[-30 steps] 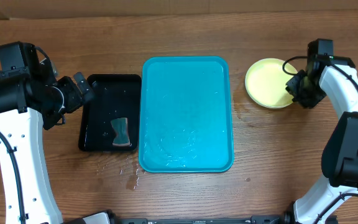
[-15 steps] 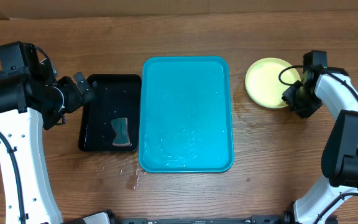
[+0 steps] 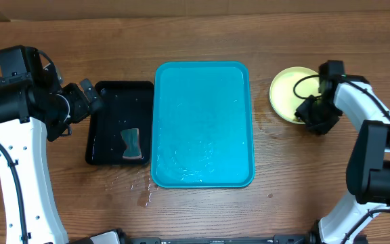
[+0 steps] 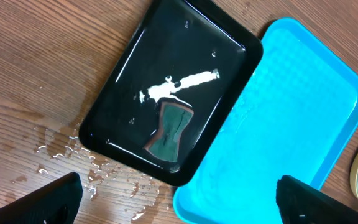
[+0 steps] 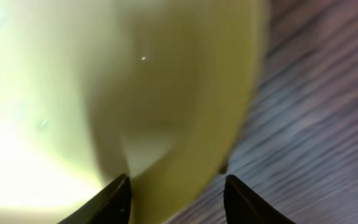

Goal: Clean dirty plates on tray and stack at the side
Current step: 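Open the right gripper and release the yellow plate on the stack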

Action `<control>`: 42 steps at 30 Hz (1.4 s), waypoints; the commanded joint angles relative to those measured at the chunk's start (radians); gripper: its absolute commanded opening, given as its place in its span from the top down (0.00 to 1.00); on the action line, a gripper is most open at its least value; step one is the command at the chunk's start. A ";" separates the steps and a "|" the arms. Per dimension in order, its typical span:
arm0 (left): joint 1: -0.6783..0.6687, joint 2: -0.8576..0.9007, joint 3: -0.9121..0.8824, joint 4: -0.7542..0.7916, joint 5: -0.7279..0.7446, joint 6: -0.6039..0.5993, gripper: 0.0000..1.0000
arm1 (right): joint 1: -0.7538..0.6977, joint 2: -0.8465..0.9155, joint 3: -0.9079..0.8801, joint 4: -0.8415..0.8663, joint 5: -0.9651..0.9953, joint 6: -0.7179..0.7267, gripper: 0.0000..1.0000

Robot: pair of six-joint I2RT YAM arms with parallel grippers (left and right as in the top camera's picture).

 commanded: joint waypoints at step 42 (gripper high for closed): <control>-0.004 0.003 -0.003 0.002 -0.006 -0.017 0.00 | 0.206 -0.018 0.389 -0.296 -0.372 -0.796 0.00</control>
